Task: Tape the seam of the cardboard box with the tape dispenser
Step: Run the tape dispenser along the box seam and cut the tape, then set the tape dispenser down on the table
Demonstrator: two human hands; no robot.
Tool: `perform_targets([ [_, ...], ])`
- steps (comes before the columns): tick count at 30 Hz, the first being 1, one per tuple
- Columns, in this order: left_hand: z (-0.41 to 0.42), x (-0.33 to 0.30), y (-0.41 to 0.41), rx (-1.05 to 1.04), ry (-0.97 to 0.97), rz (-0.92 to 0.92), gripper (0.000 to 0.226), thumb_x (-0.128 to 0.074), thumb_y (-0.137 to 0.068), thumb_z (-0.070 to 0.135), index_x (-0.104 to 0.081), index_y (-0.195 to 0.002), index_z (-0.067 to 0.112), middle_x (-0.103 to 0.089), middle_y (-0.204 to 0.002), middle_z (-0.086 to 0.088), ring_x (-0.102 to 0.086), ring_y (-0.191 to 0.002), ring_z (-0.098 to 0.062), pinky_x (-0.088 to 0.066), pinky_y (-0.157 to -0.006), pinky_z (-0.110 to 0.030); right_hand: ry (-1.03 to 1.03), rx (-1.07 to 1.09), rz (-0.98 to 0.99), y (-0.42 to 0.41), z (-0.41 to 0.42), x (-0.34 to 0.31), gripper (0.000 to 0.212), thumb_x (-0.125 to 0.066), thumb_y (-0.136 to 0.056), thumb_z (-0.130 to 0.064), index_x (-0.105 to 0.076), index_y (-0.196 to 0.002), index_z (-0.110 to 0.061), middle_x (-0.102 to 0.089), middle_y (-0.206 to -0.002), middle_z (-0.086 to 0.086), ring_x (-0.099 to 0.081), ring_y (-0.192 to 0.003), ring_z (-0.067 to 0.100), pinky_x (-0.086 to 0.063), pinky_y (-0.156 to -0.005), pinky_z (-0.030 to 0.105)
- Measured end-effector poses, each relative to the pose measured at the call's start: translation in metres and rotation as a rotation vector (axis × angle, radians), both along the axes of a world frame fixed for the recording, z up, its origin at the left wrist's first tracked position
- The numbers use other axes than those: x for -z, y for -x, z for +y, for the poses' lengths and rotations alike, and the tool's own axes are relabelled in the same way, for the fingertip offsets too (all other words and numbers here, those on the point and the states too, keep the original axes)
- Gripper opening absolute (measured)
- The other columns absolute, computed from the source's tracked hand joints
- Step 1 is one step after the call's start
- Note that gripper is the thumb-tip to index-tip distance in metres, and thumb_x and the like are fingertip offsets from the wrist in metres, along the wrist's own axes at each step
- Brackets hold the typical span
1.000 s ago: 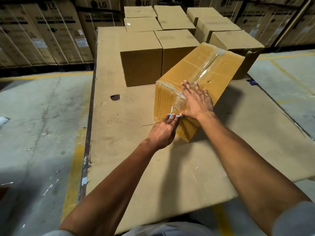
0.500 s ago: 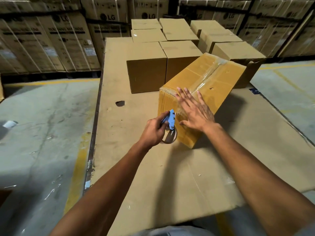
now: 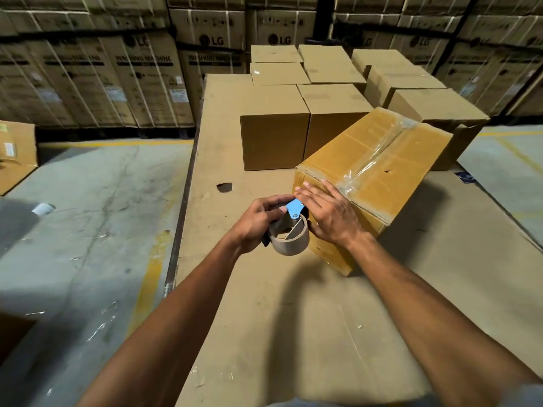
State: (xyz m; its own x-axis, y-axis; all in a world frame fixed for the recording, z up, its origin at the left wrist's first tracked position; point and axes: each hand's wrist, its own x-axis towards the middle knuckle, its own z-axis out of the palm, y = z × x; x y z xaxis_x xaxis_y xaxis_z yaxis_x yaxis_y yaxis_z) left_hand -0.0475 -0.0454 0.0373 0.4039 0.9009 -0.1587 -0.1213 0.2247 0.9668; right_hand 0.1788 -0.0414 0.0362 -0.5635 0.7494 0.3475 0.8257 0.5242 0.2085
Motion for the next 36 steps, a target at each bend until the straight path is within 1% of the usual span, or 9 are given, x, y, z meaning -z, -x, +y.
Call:
perform_targets([
  [3, 0.013, 0.001, 0.012, -0.028, -0.046, 0.031, 0.033, -0.064, -0.110, 0.017, -0.068, -0.142, 0.011, -0.077, -0.134, -0.003, -0.073, -0.126, -0.021, -0.060, -0.104, -0.034, 0.033, -0.029, 0.000, 0.005, 0.010, 0.003, 0.067, -0.071, -0.084, -0.036, -0.055, -0.143, -0.010, -0.062, -0.146, 0.008, -0.049, -0.145, 0.024, -0.027, -0.127, 0.047],
  [7, 0.023, -0.001, 0.024, -0.098, -0.302, 0.341, 0.048, -0.072, -0.104, 0.044, -0.068, -0.145, 0.018, -0.077, -0.133, 0.003, -0.073, -0.122, -0.009, -0.060, -0.097, -0.025, 0.100, -0.028, 0.030, 0.021, 0.023, 0.008, 0.061, -0.069, -0.083, -0.039, -0.059, -0.136, -0.010, -0.067, -0.137, 0.008, -0.058, -0.137, 0.025, -0.036, -0.123, 0.042],
  [10, 0.028, 0.007, 0.043, -0.149, -0.583, 0.657, 0.054, -0.064, -0.101, 0.062, -0.073, -0.140, 0.027, -0.075, -0.137, 0.008, -0.070, -0.122, -0.005, -0.058, -0.099, -0.029, 0.227, 0.024, 0.077, 0.040, 0.027, 0.015, 0.056, -0.067, -0.081, -0.041, -0.056, -0.131, -0.018, -0.071, -0.124, 0.003, -0.070, -0.112, 0.025, -0.057, -0.095, 0.037],
  [12, 0.029, 0.014, 0.058, -0.168, -0.706, 0.794, 0.055, -0.059, -0.101, 0.068, -0.073, -0.140, 0.031, -0.075, -0.137, 0.008, -0.070, -0.124, -0.009, -0.059, -0.099, -0.035, 0.297, 0.068, 0.075, 0.052, 0.026, 0.025, 0.052, -0.069, -0.080, -0.042, -0.055, -0.126, -0.021, -0.072, -0.112, 0.001, -0.072, -0.095, 0.027, -0.057, -0.074, 0.035],
  [14, 0.028, 0.025, 0.071, -0.137, -0.819, 0.908, 0.057, -0.058, -0.101, 0.071, -0.069, -0.143, 0.034, -0.075, -0.138, 0.006, -0.071, -0.123, -0.017, -0.059, -0.096, -0.039, 0.361, 0.108, 0.063, 0.063, 0.026, 0.039, 0.049, -0.070, -0.081, -0.043, -0.054, -0.122, -0.021, -0.072, -0.109, 0.002, -0.073, -0.089, 0.029, -0.055, -0.069, 0.035],
  [19, 0.017, 0.083, 0.096, 0.050, -1.009, 1.264, 0.073, -0.051, -0.099, 0.079, -0.054, -0.157, 0.035, -0.055, -0.162, -0.002, -0.056, -0.145, -0.027, -0.046, -0.114, -0.049, 0.490, 0.186, 0.073, 0.099, 0.020, 0.083, 0.053, -0.072, -0.082, -0.044, -0.054, -0.125, -0.017, -0.070, -0.118, 0.006, -0.072, -0.099, 0.031, -0.057, -0.081, 0.040],
  [24, 0.003, 0.136, 0.114, 0.089, -0.989, 1.362, 0.069, -0.057, -0.100, 0.071, -0.052, -0.158, 0.034, -0.045, -0.170, -0.005, -0.046, -0.154, -0.031, -0.043, -0.119, -0.050, 0.604, 0.228, 0.117, 0.129, 0.005, 0.126, 0.063, -0.071, -0.087, -0.038, -0.050, -0.140, -0.012, -0.059, -0.142, 0.010, -0.063, -0.125, 0.031, -0.054, -0.099, 0.039],
  [28, -0.005, 0.160, 0.123, 0.100, -0.916, 1.387, 0.064, -0.061, -0.103, 0.060, -0.050, -0.160, 0.033, -0.043, -0.172, -0.005, -0.043, -0.157, -0.029, -0.042, -0.121, -0.051, 0.674, 0.249, 0.120, 0.139, -0.001, 0.153, 0.074, -0.066, -0.095, -0.035, -0.035, -0.157, -0.009, -0.039, -0.163, 0.014, -0.035, -0.153, 0.027, -0.030, -0.124, 0.035],
  [36, 0.003, 0.170, 0.115, 0.126, -0.801, 1.417, 0.058, -0.036, -0.114, 0.047, -0.034, -0.169, 0.029, -0.015, -0.182, -0.001, -0.013, -0.168, -0.026, -0.023, -0.132, -0.056, 0.698, 0.229, 0.067, 0.146, 0.007, 0.172, 0.085, -0.051, -0.100, -0.032, -0.003, -0.165, -0.005, -0.004, -0.174, 0.015, -0.002, -0.162, 0.029, -0.007, -0.132, 0.040],
])
